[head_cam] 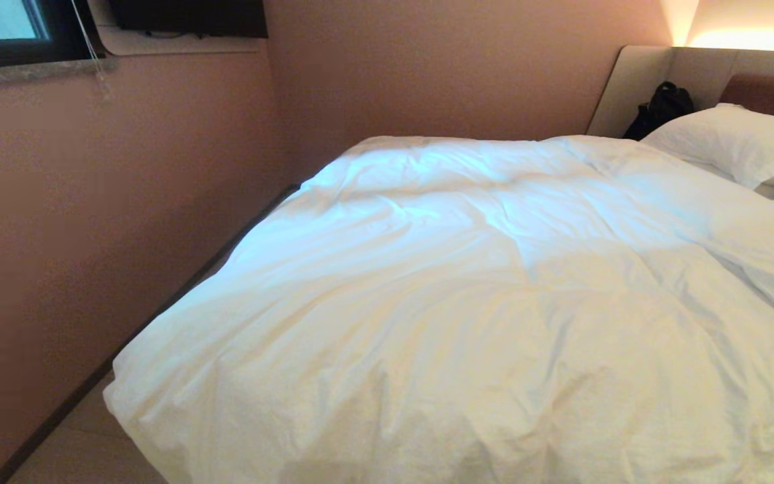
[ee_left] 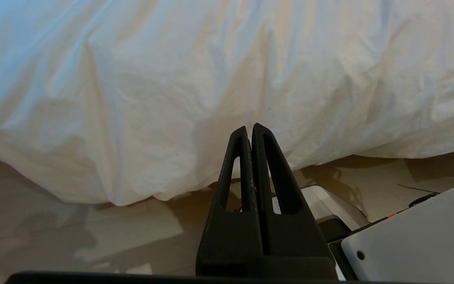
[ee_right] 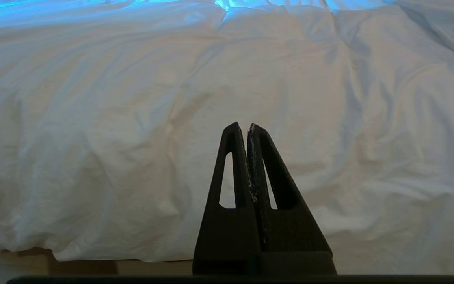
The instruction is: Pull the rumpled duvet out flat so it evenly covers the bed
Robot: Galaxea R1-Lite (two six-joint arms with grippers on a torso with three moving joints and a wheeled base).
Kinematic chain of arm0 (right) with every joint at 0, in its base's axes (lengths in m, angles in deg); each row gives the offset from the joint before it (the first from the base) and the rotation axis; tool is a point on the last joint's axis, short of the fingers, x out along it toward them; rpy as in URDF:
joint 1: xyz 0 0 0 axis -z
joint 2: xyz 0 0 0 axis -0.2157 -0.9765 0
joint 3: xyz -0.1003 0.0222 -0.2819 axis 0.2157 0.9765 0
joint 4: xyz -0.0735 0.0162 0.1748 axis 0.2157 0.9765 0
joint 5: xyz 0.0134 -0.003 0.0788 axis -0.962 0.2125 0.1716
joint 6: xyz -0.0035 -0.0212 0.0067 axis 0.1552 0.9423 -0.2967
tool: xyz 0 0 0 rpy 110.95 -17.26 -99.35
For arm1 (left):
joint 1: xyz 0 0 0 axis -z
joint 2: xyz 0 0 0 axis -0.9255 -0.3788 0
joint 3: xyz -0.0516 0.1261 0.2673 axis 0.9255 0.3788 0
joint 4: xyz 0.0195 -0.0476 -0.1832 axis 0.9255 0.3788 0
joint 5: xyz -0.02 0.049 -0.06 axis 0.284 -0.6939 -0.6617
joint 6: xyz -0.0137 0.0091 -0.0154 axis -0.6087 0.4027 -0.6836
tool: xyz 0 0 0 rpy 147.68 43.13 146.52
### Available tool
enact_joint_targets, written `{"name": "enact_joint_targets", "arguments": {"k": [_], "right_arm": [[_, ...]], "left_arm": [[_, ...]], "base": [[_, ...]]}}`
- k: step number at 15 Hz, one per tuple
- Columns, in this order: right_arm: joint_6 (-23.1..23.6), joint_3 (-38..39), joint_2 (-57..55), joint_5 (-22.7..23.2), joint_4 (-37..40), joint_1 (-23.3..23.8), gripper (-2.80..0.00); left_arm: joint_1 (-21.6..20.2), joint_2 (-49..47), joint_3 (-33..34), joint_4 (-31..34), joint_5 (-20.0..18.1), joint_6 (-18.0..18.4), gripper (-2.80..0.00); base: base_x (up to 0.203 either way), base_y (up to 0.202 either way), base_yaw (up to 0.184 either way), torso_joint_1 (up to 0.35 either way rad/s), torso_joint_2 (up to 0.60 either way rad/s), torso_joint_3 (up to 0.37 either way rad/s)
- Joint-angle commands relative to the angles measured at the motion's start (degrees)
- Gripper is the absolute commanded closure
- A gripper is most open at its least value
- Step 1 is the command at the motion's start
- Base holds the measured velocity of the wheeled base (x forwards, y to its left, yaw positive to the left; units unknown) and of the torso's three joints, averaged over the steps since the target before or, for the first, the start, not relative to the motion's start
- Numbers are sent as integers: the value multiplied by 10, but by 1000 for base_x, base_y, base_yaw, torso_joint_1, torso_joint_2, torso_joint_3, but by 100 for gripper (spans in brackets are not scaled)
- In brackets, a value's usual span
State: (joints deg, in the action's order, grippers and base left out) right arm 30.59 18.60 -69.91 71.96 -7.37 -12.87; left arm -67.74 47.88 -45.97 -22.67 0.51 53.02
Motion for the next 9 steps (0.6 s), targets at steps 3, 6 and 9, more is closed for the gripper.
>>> {"name": "enact_joint_targets", "arguments": {"k": [3,6,9], "right_arm": [[0,0,-1,0,0,0,0],[0,0,-1,0,0,0,0],[0,0,-1,0,0,0,0]], "left_arm": [[0,19,1,4,0,0,0],[-3,43,-4,46,21,1,0],[-4,72,4,52,25,1,0]], "base": [[0,0,0,0,0,0],[0,0,0,0,0,0],[0,0,0,0,0,0]]}}
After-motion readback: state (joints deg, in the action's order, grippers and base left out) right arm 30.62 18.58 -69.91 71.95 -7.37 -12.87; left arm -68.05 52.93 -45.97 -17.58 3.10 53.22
